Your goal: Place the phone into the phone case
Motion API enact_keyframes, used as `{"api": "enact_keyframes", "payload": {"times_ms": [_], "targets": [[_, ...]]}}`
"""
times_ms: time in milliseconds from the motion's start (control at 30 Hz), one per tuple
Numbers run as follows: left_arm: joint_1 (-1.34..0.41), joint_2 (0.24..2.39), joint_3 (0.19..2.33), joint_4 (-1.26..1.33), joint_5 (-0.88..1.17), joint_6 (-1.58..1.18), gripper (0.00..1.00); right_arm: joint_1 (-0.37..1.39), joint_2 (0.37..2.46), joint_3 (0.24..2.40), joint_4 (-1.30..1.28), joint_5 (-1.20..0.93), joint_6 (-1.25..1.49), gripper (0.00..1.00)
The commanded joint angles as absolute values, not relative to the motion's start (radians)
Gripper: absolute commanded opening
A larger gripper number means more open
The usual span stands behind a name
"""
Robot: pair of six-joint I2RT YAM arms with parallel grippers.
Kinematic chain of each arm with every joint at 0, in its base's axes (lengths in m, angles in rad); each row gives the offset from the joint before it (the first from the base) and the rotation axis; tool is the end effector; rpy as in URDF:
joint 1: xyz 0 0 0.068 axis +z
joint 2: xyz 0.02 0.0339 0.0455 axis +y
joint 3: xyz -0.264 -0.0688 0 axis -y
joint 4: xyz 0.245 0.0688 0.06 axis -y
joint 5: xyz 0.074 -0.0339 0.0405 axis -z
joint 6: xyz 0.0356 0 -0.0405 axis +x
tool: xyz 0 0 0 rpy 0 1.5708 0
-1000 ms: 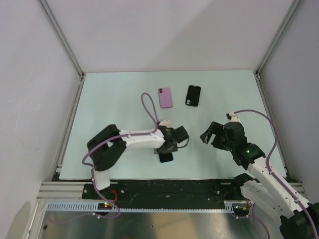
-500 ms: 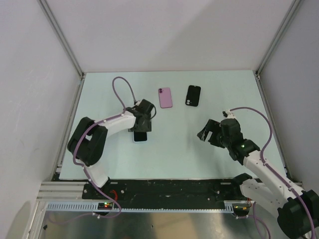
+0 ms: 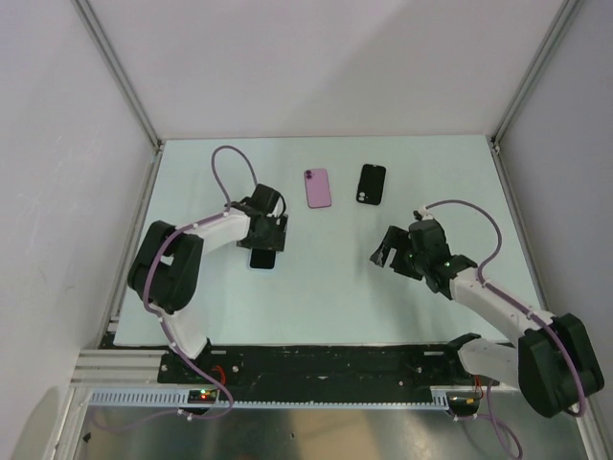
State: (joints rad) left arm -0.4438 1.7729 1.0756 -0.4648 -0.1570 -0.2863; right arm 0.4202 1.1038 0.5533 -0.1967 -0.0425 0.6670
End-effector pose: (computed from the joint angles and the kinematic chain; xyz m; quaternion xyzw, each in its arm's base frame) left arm 0.3119 -0.1421 0.1606 0.0609 0.9744 -0.0005 0.2164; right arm 0.2018 0.0918 0.1977 0.1043 0.9103 0.2236 0.3324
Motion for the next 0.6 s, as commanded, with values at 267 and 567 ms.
{"api": "enact_keyframes", "payload": {"times_ms": [267, 567], "targets": [[-0.413, 1.546, 1.136, -0.607, -0.353, -0.440, 1.00, 0.416, 1.493, 0.968, -0.202, 0.095, 0.502, 0.88], [-0.411, 1.244, 1.063, -0.676, -0.301, -0.596, 0.99, 0.359, 1.878, 1.360, -0.312, 0.205, 0.500, 0.80]]}}
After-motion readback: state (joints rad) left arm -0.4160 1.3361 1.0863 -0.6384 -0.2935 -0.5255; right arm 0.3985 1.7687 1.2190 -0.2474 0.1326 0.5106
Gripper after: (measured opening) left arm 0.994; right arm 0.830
